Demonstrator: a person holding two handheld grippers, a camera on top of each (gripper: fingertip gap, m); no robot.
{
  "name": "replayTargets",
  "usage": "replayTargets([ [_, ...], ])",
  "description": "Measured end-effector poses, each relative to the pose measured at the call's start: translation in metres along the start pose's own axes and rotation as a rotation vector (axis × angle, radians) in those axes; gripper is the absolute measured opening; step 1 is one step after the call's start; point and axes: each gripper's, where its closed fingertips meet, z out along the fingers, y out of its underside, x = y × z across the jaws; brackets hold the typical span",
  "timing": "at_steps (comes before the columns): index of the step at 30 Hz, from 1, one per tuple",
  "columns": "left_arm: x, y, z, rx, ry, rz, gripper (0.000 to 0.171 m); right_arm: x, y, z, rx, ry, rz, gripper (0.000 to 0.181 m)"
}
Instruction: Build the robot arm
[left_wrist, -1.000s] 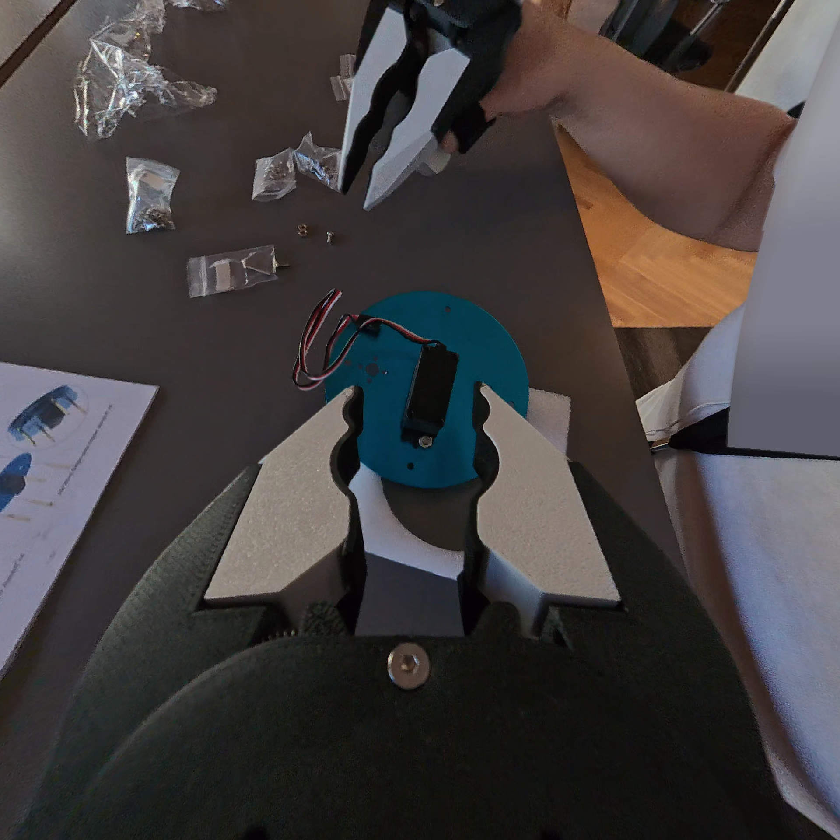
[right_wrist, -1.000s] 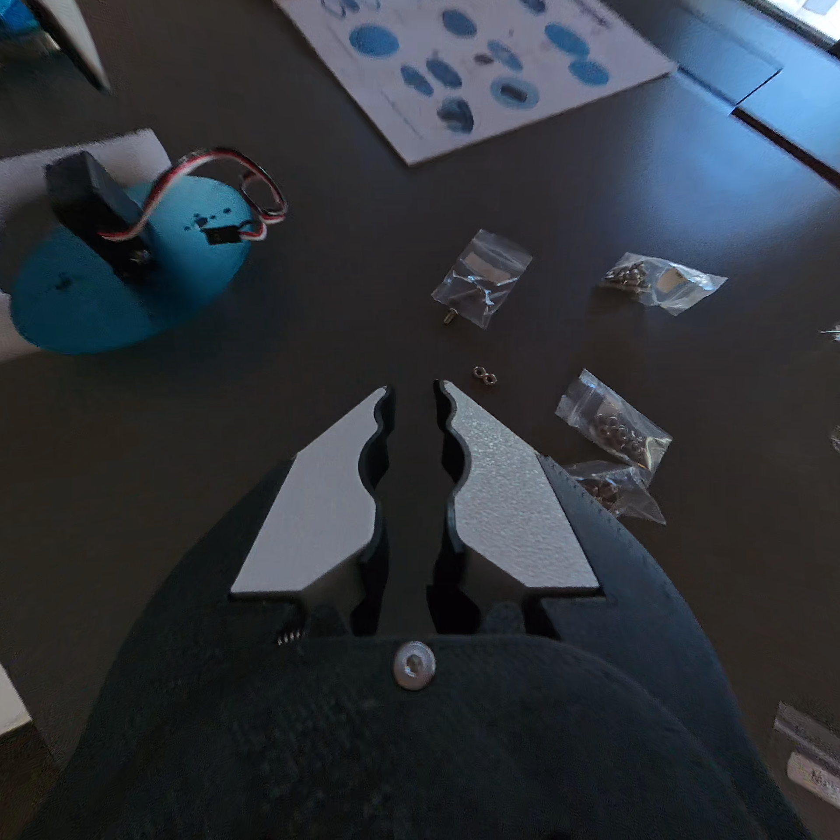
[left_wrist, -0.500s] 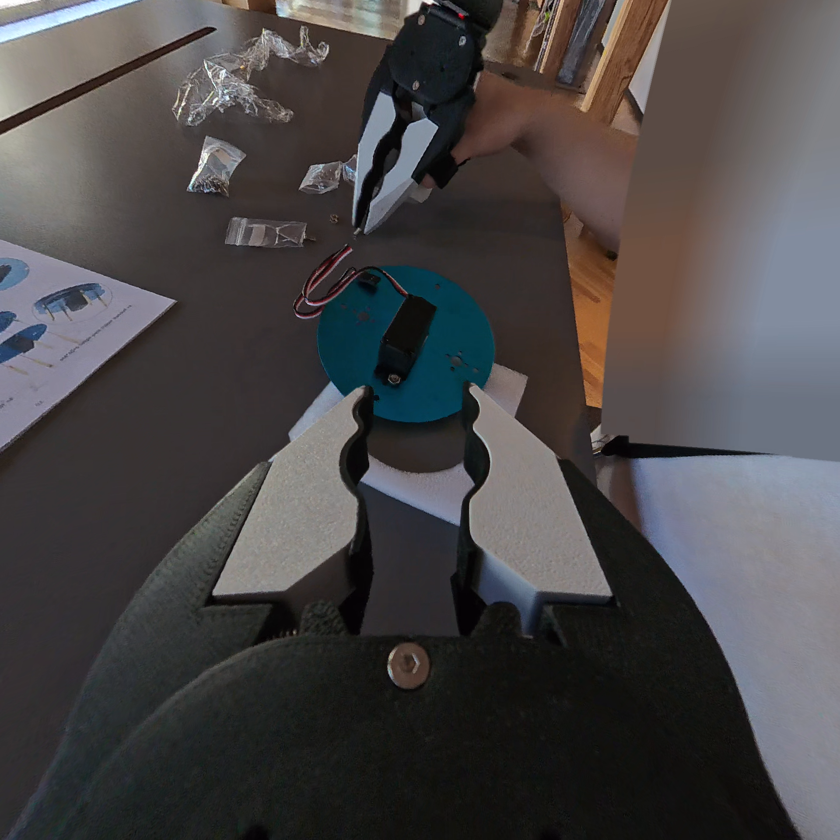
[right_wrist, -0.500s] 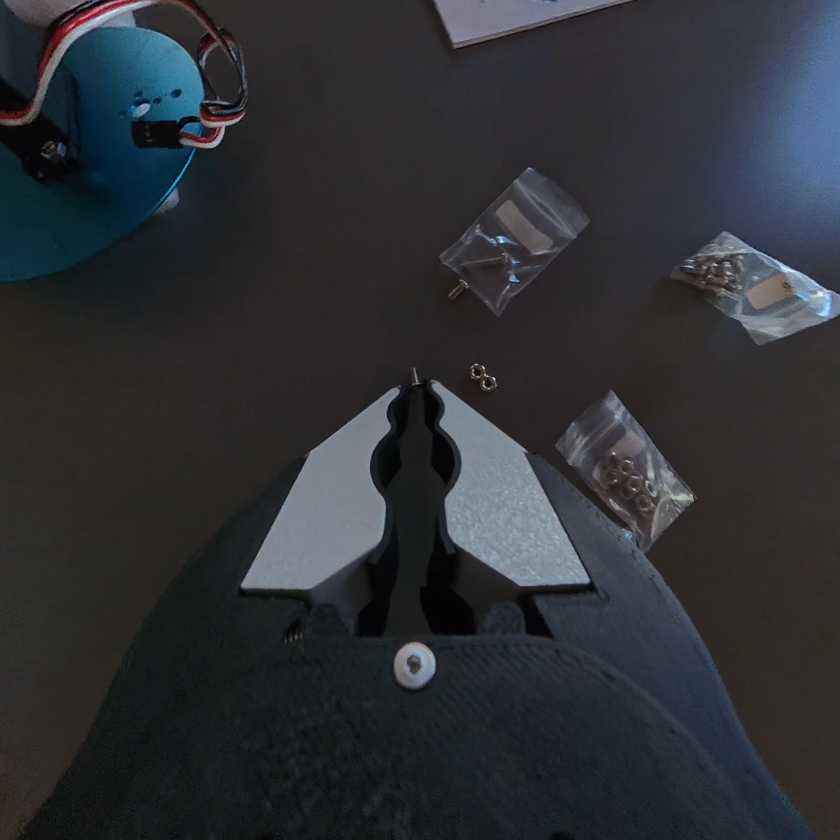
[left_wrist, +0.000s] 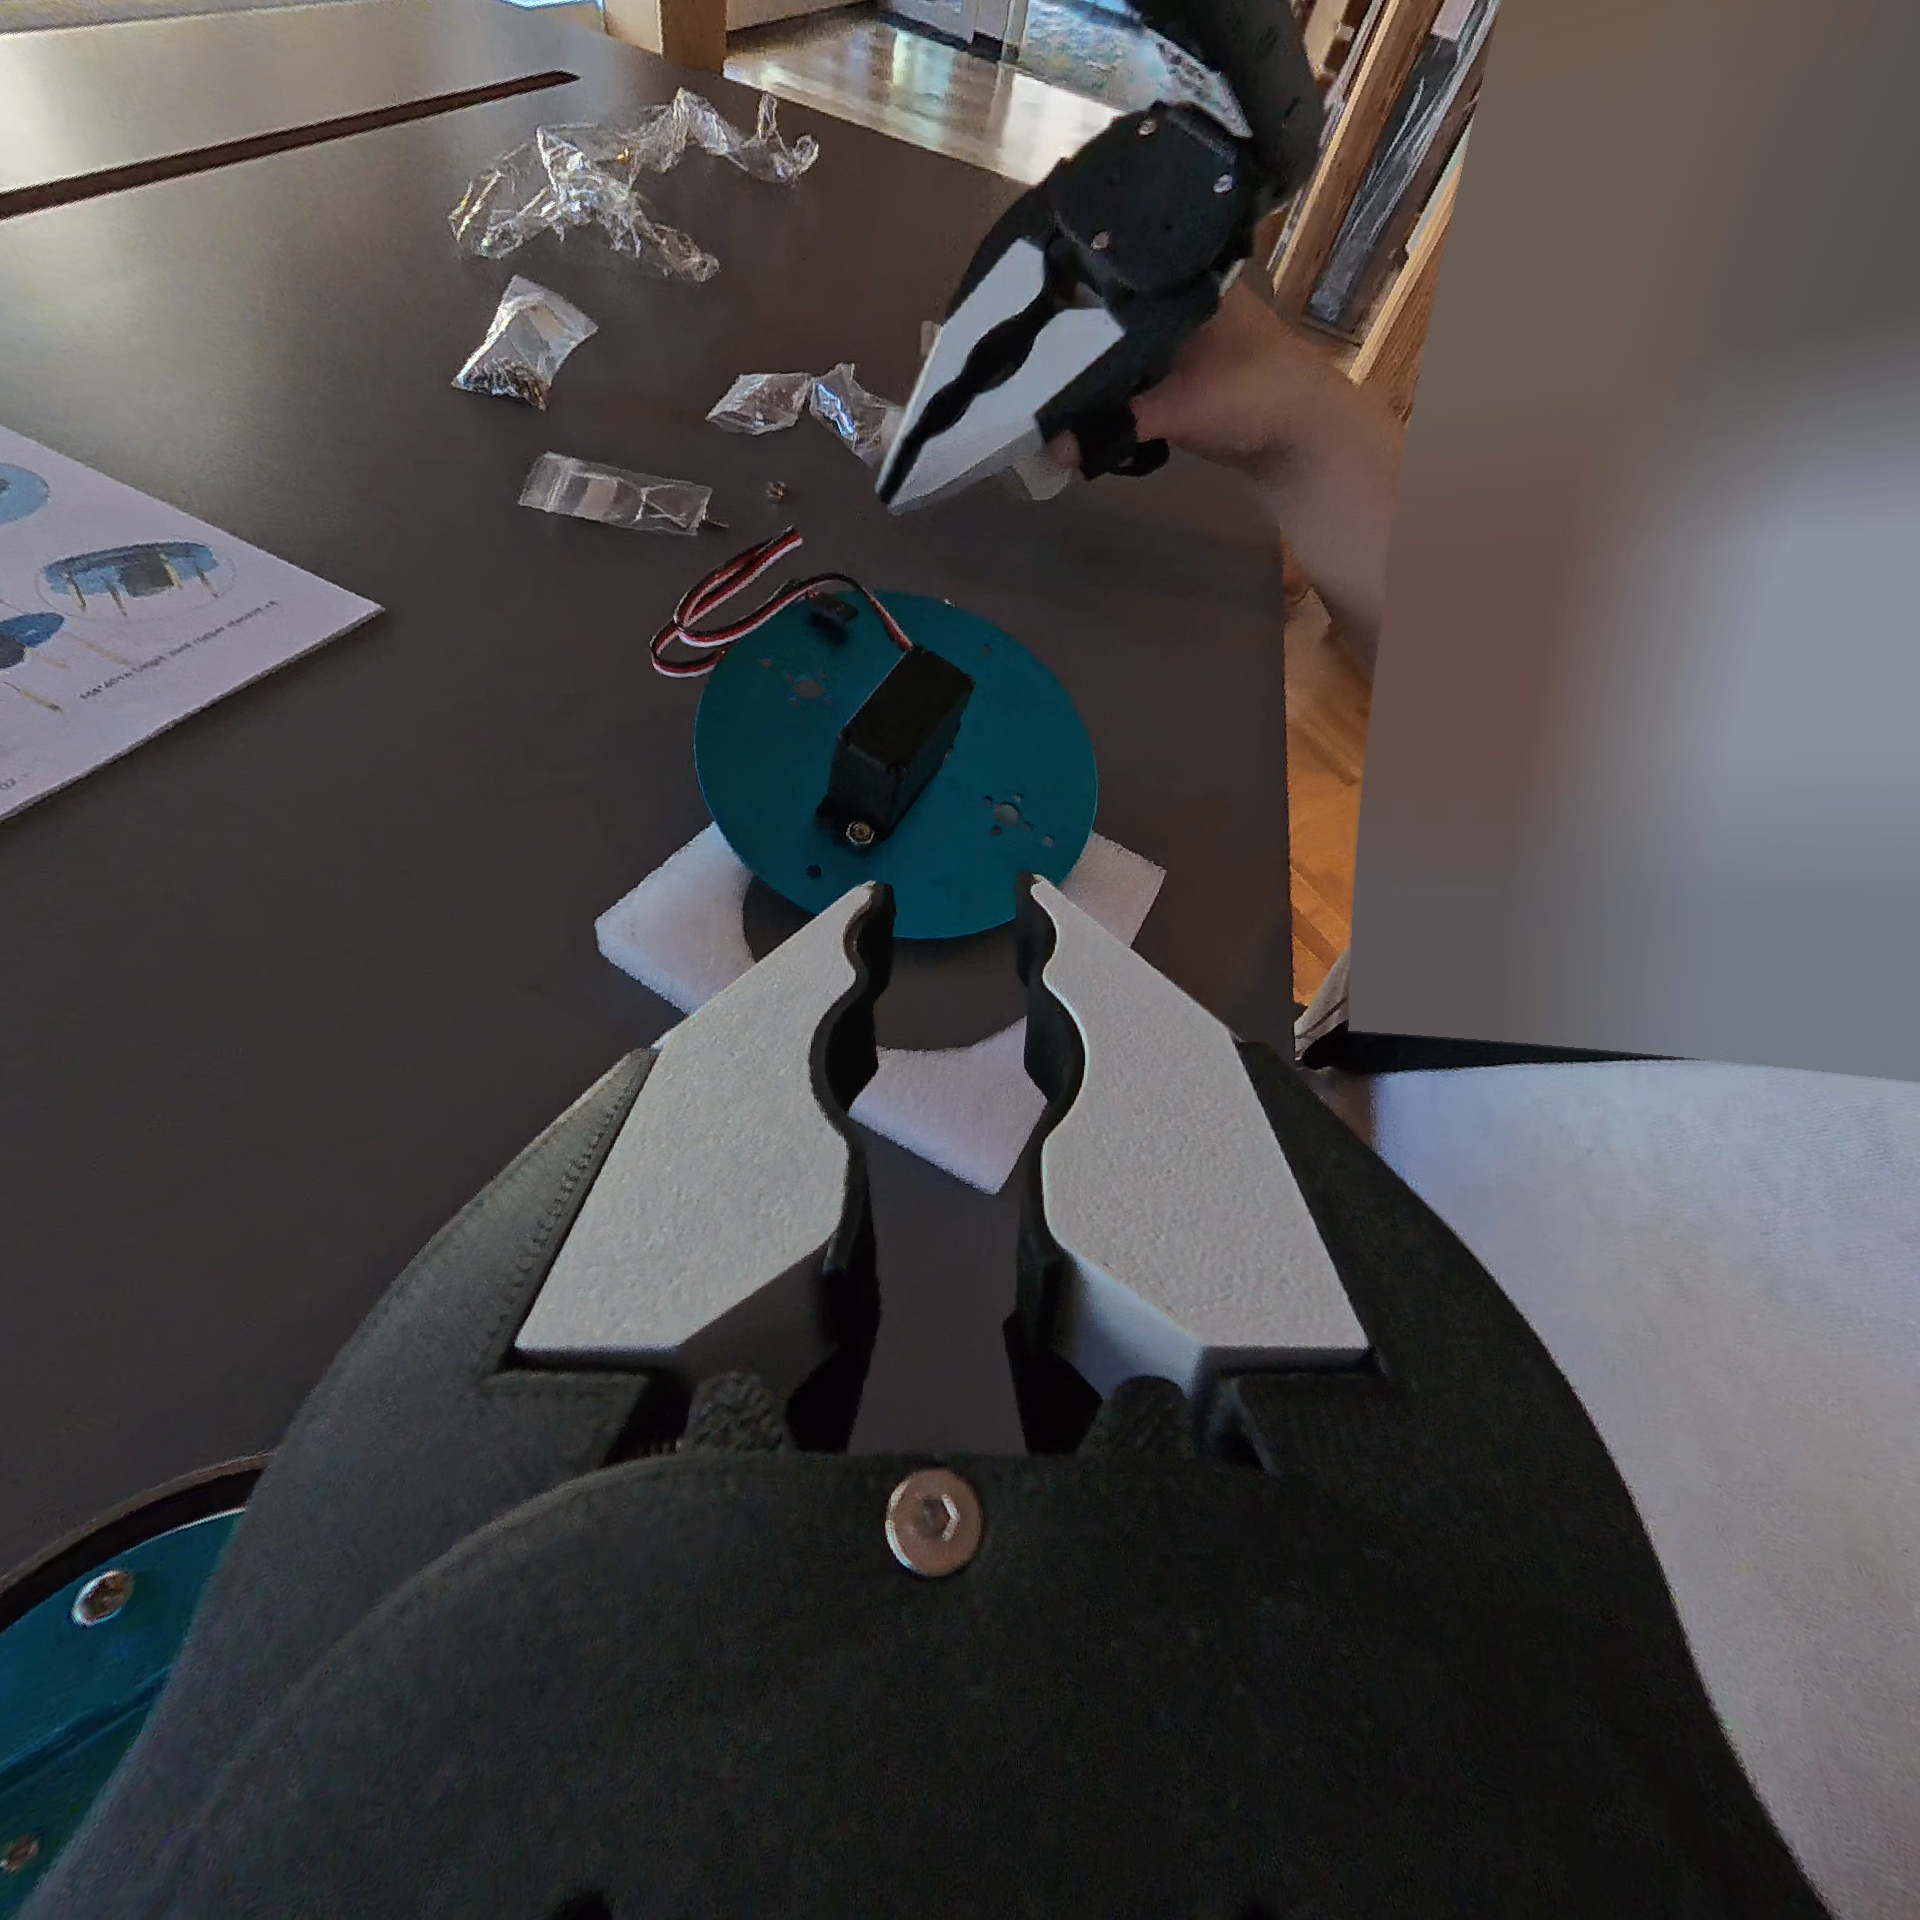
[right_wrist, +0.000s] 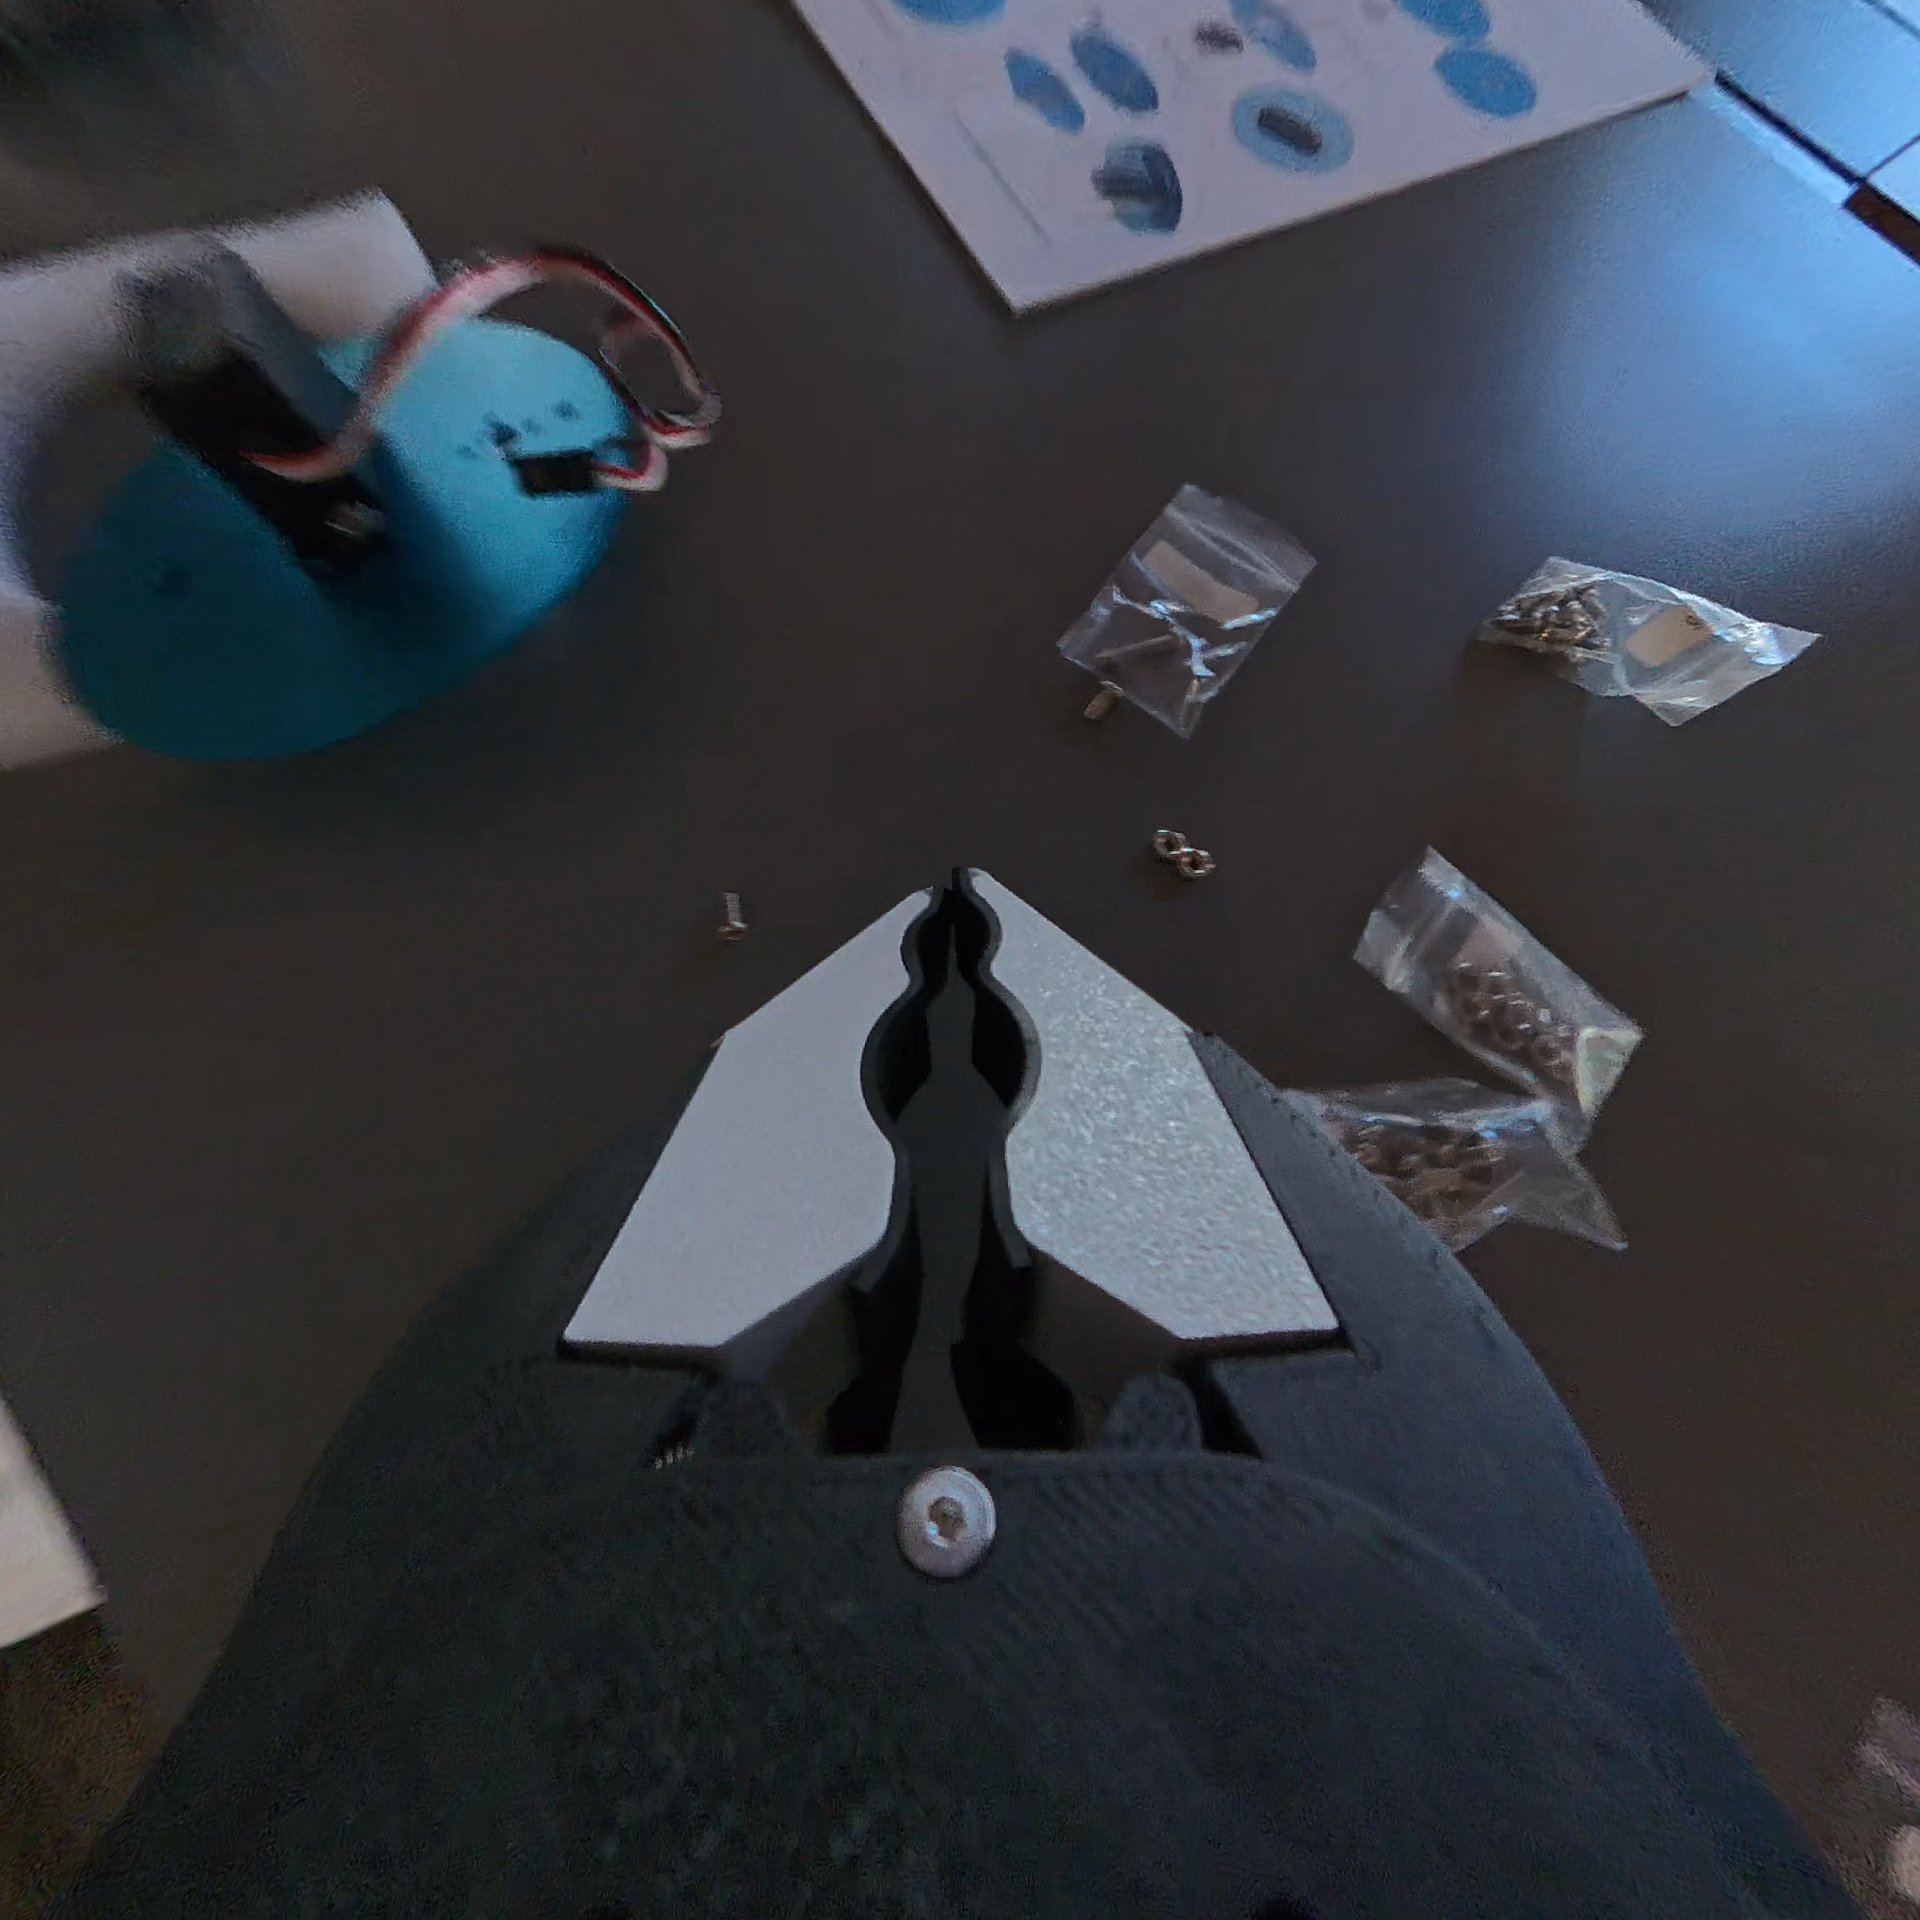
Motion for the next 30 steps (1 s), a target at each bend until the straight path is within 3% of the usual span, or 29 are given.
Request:
replayTargets([
  [4, 0.007, -0.003, 0.004, 0.004, 0.006, 0.014, 0.023, -0.032, 0.002, -0.021, 0.074, -0.107, 0.083, 0.007],
  [9, 0.007, -0.002, 0.007, -0.024, 0.003, 0.036, 0.023, -0.057, 0.000, -0.017, 0.064, -0.175, 0.131, 0.011],
  [16, 0.005, -0.002, 0.014, -0.048, -0.017, 0.056, 0.022, -0.060, -0.011, 0.009, 0.040, -0.031, 0.283, 0.016],
  [22, 0.001, 0.005, 0.010, -0.053, -0.028, 0.039, 0.022, -0.061, -0.006, 0.031, -0.035, -0.003, 0.099, 0.014],
  [23, 0.000, 0.005, 0.008, -0.051, -0.028, 0.033, 0.022, -0.063, -0.009, 0.032, -0.022, -0.022, 0.093, 0.003],
  [30, -0.002, 0.006, 0.001, -0.043, -0.032, 0.029, 0.020, -0.056, -0.009, 0.030, -0.019, -0.071, 0.124, 0.003],
])
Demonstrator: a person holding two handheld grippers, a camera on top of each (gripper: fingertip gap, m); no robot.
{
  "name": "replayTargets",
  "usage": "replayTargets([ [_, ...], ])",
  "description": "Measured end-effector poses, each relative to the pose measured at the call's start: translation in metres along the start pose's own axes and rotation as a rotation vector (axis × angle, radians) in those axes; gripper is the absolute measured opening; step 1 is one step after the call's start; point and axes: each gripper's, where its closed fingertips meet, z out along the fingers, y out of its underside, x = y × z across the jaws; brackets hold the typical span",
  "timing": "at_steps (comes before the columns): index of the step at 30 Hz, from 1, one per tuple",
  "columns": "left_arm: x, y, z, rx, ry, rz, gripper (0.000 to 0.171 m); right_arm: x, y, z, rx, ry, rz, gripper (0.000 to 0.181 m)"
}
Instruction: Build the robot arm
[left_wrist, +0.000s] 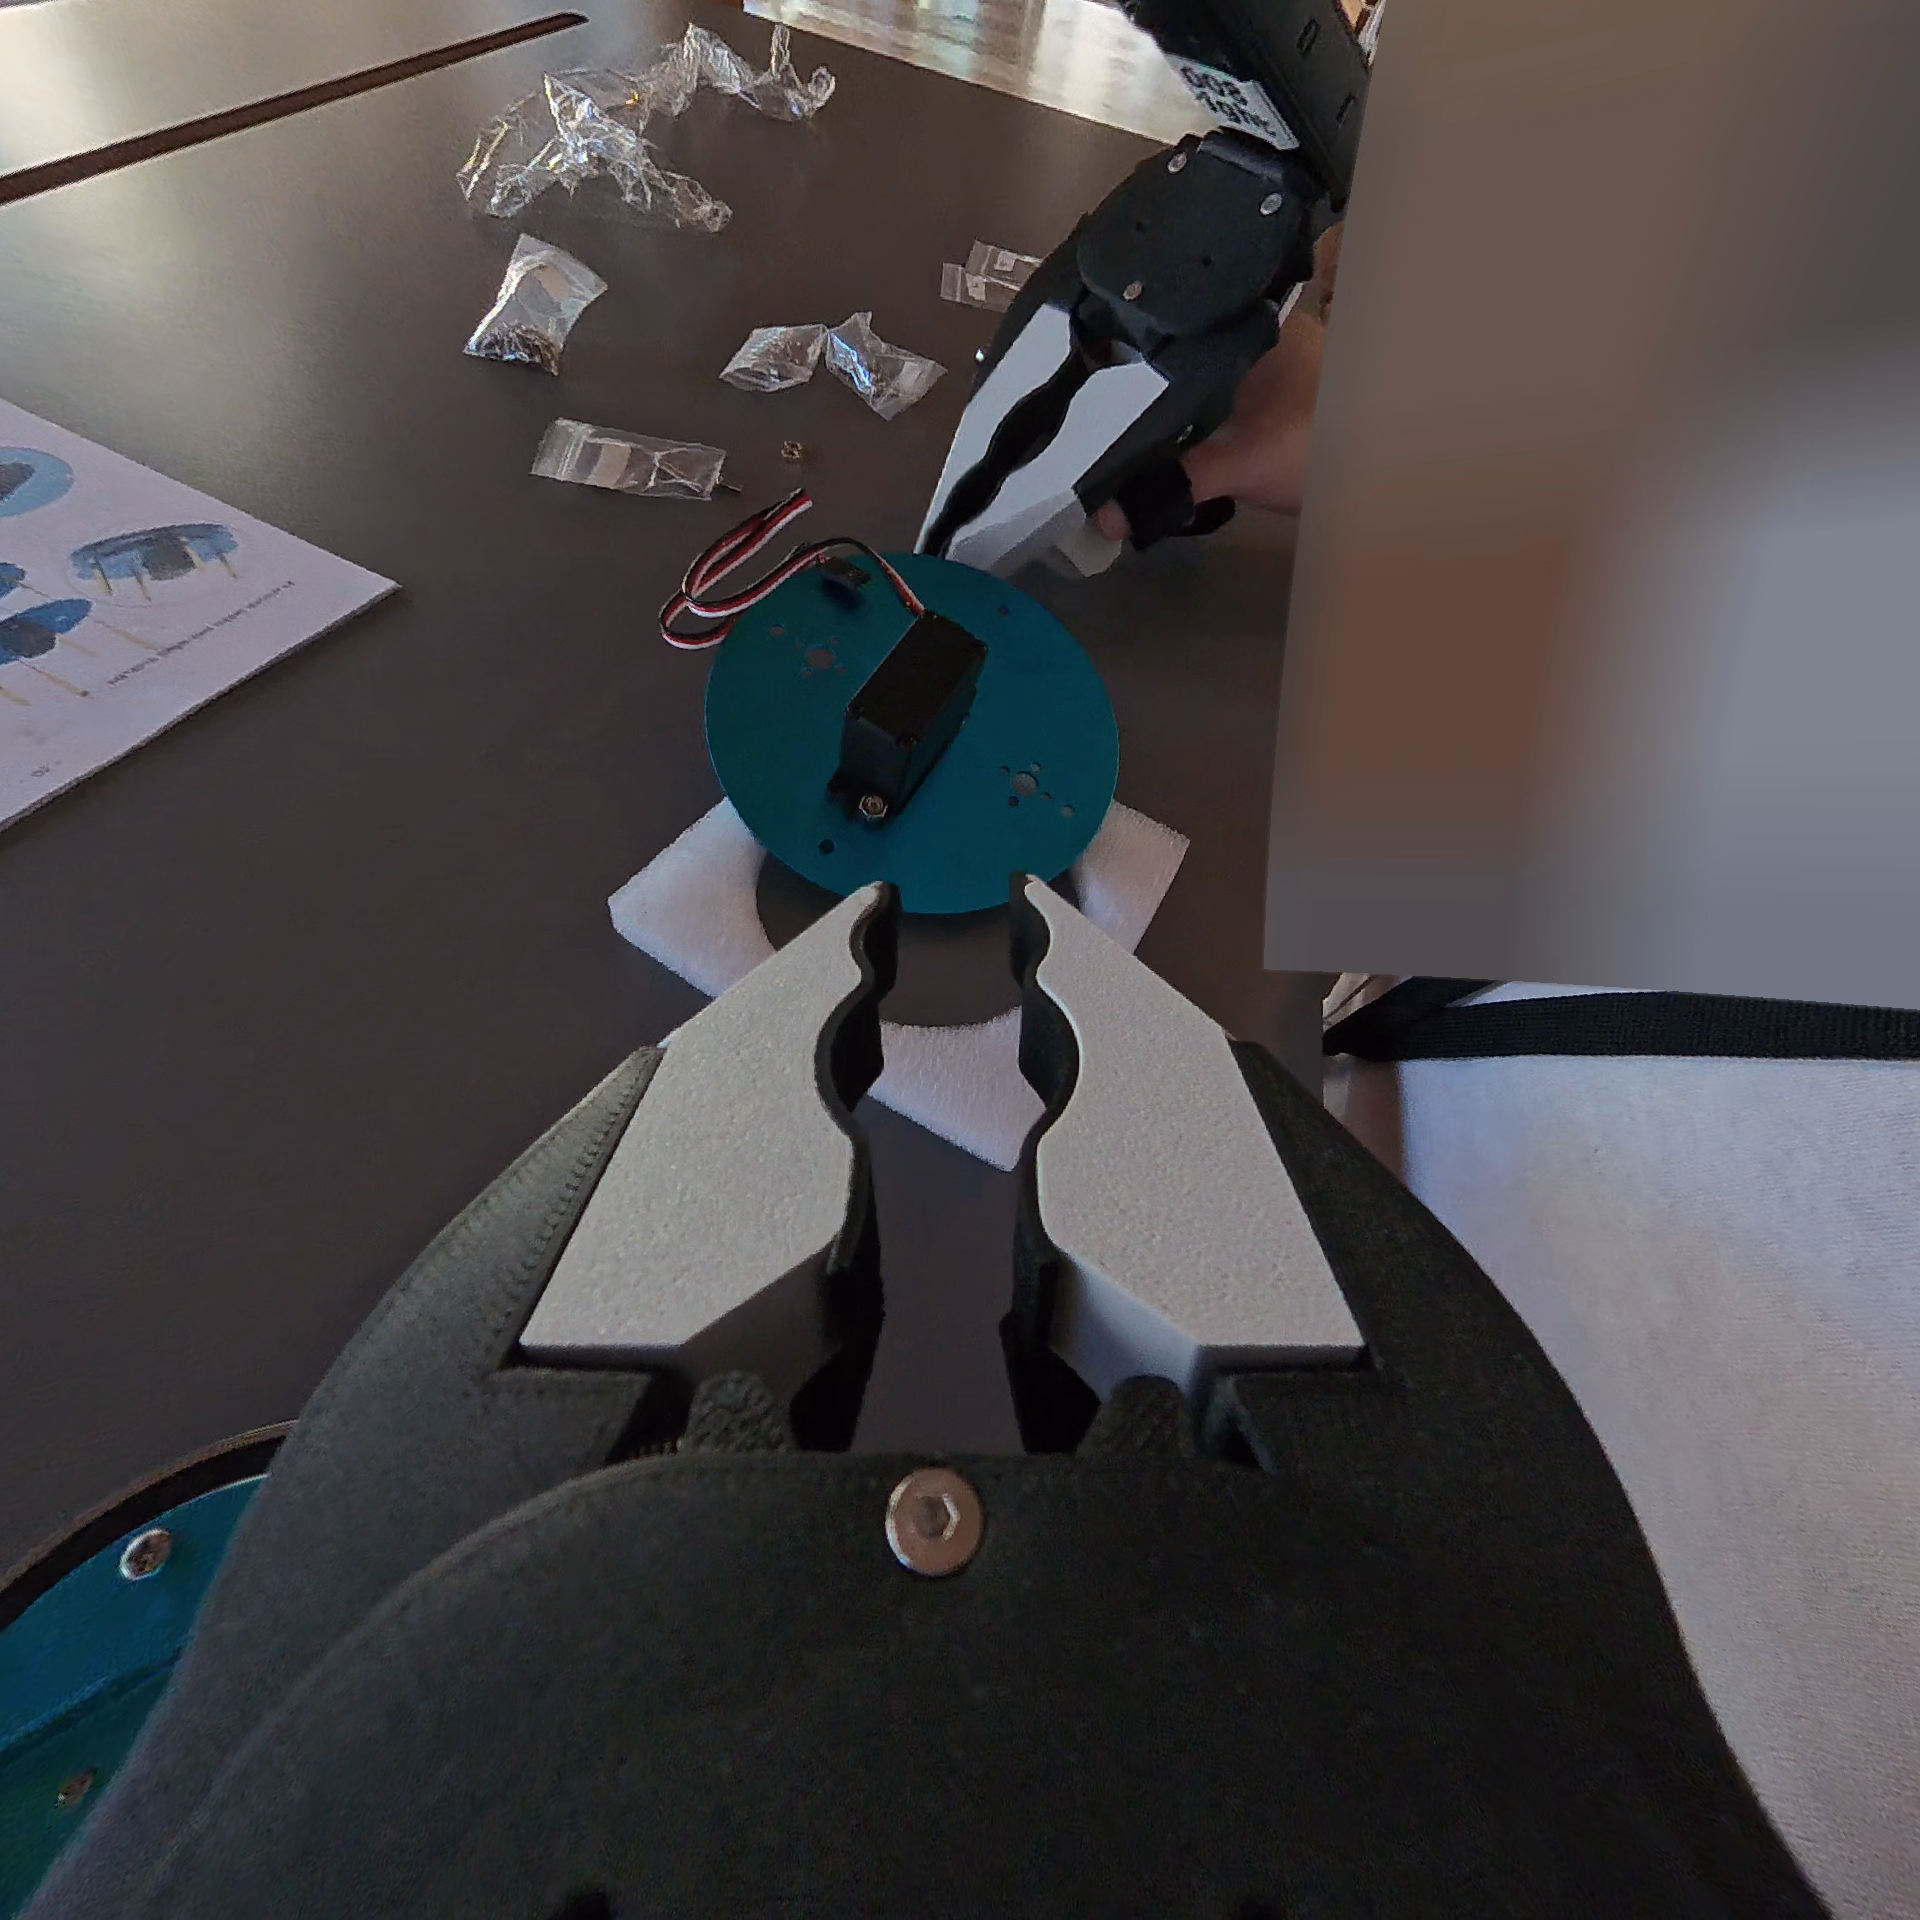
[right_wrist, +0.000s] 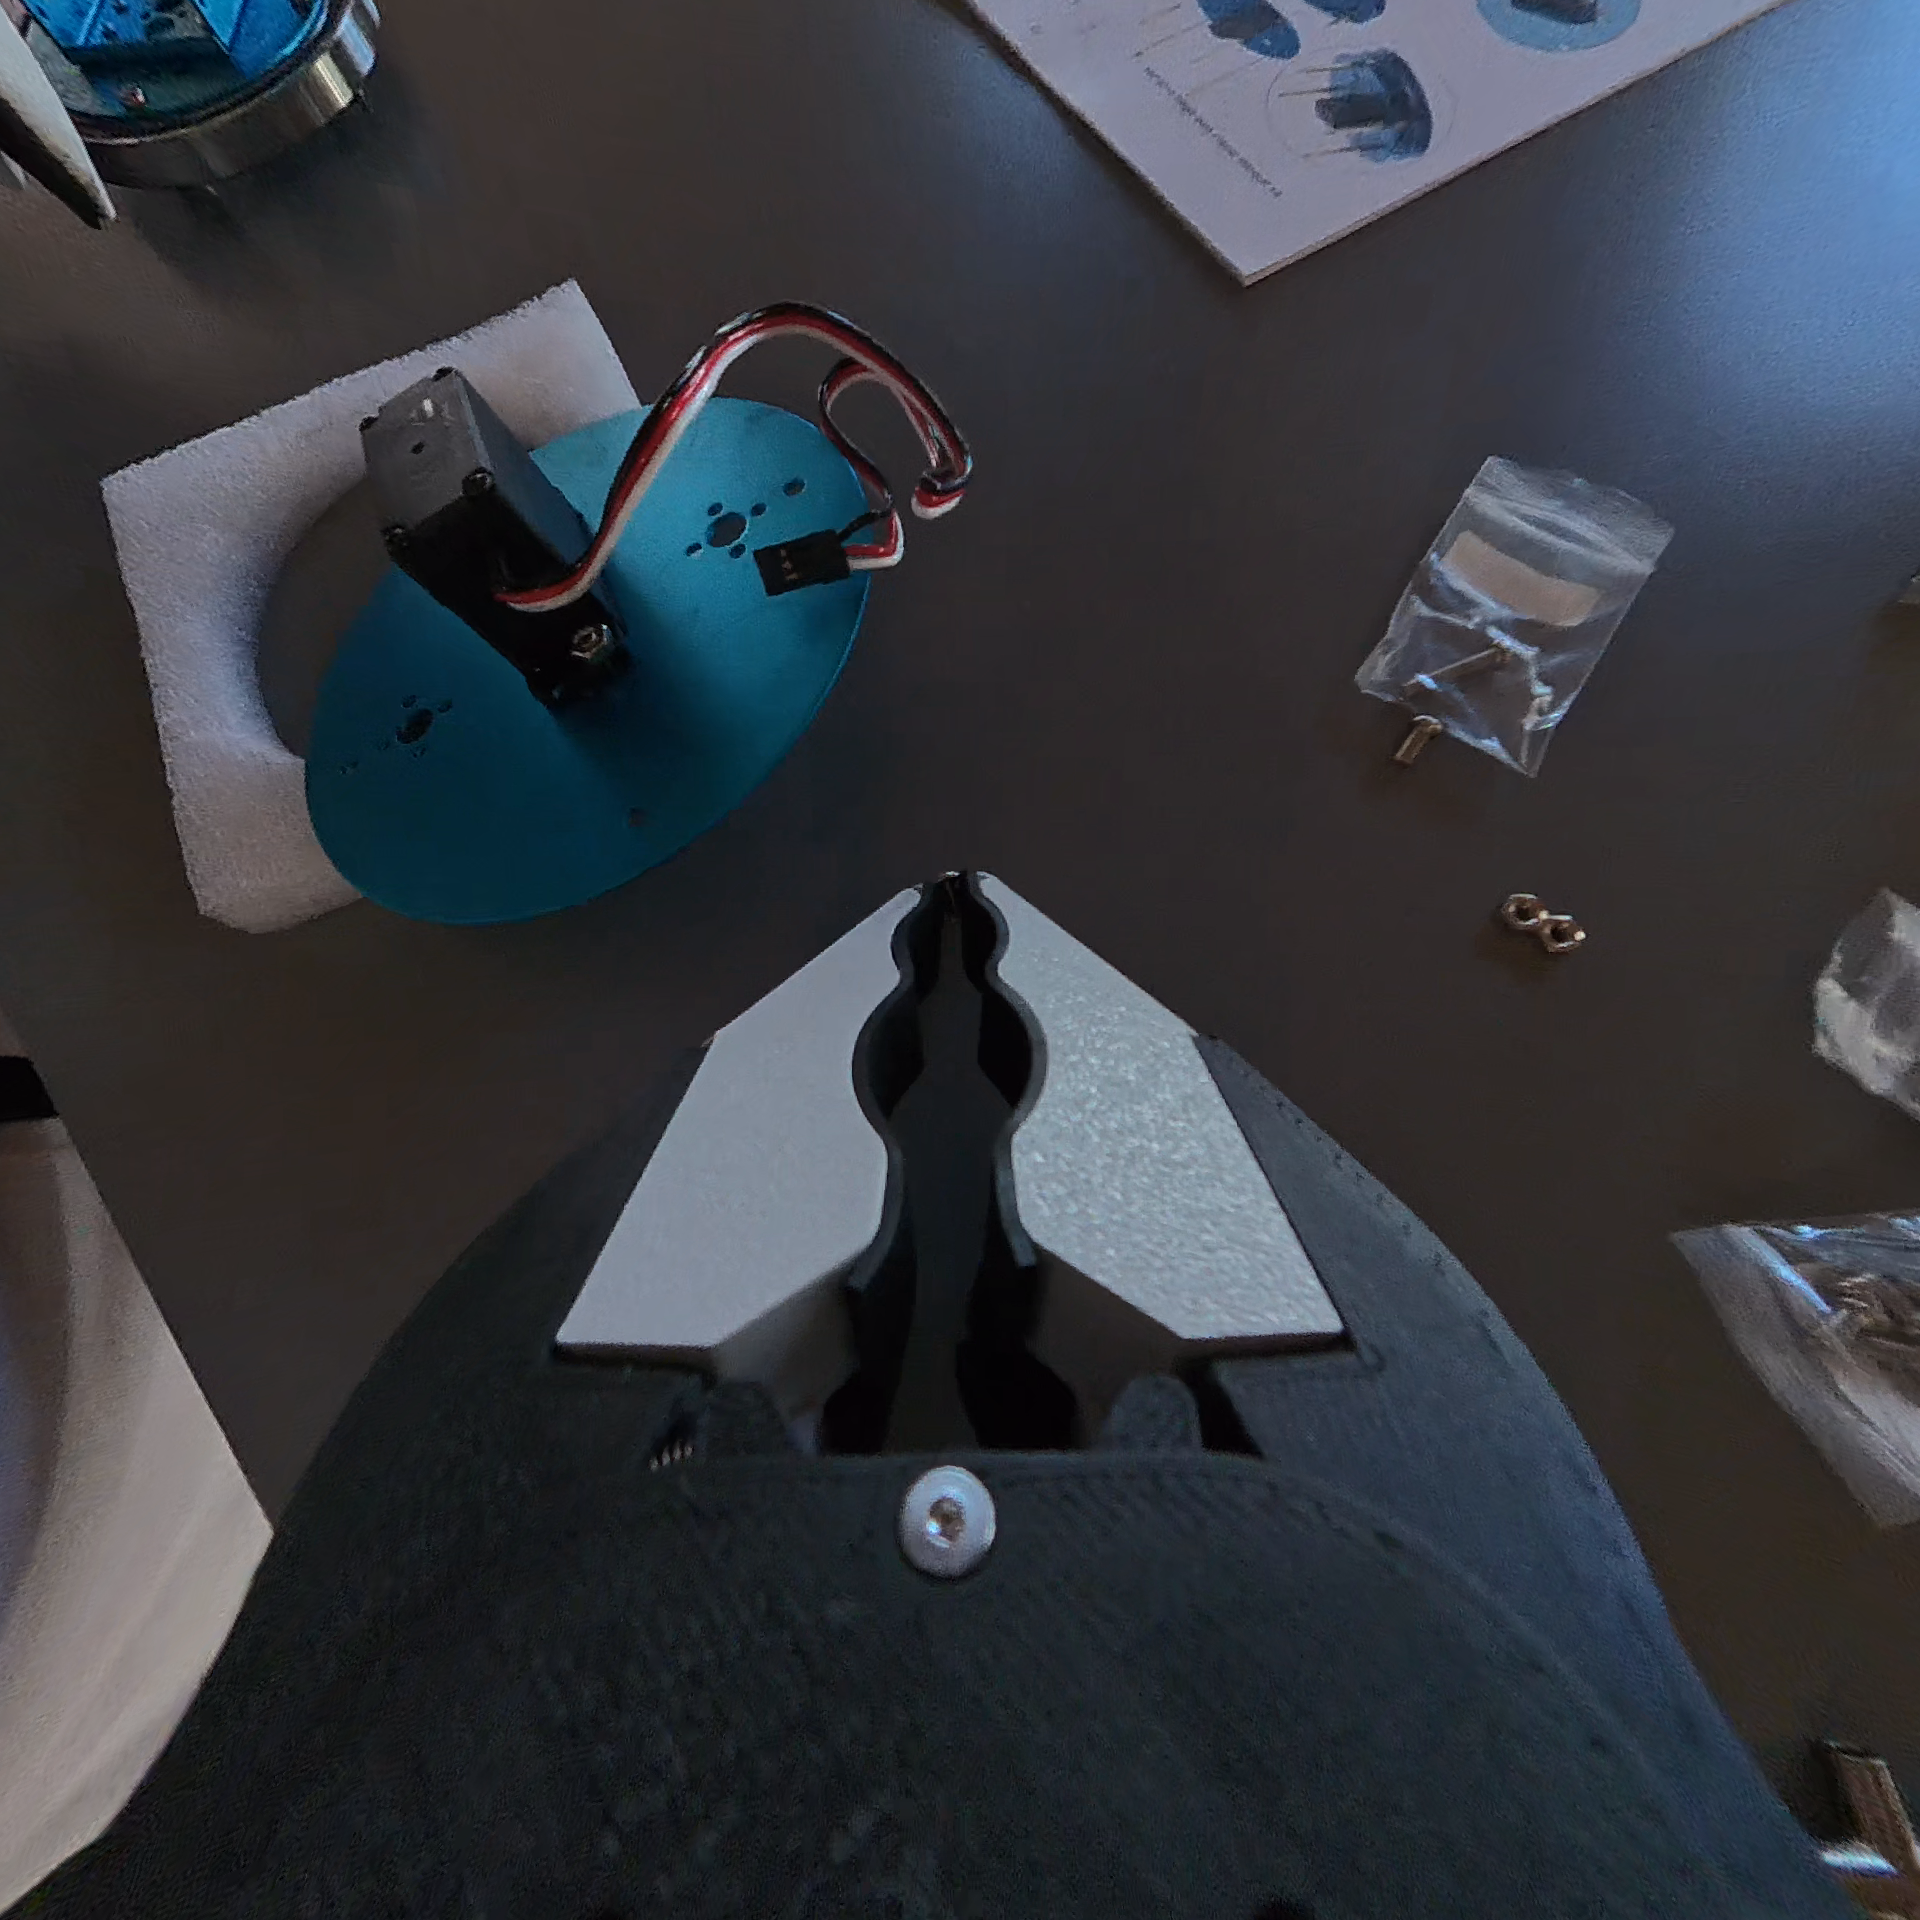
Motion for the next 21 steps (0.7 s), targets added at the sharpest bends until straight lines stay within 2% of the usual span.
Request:
replayTargets([
  [3, -0.001, -0.002, 0.000, 0.008, 0.007, -0.022, 0.020, -0.007, -0.021, -0.016, 0.113, 0.016, -0.119, 0.002],
  [6, -0.005, -0.021, 0.006, 0.073, 0.026, -0.103, 0.020, -0.040, -0.066, -0.040, 0.340, -0.046, -0.307, 0.002],
  [8, -0.004, -0.037, 0.016, 0.118, 0.075, -0.187, 0.021, -0.063, -0.085, -0.045, 0.433, -0.072, -0.428, 0.002],
  [13, 0.005, -0.068, 0.037, 0.213, 0.182, -0.317, 0.026, -0.087, -0.109, -0.034, 0.477, -0.004, -0.610, 0.002],
  [15, 0.005, -0.071, 0.041, 0.225, 0.178, -0.326, 0.023, -0.094, -0.112, -0.029, 0.471, 0.010, -0.650, 0.002],
  [18, 0.011, -0.071, 0.041, 0.244, 0.219, -0.345, 0.008, -0.101, -0.115, -0.025, 0.466, 0.044, -0.712, 0.002],
  [21, 0.011, -0.072, 0.037, 0.279, 0.261, -0.380, 0.007, -0.105, -0.118, -0.024, 0.472, 0.054, -0.753, 0.002],
])
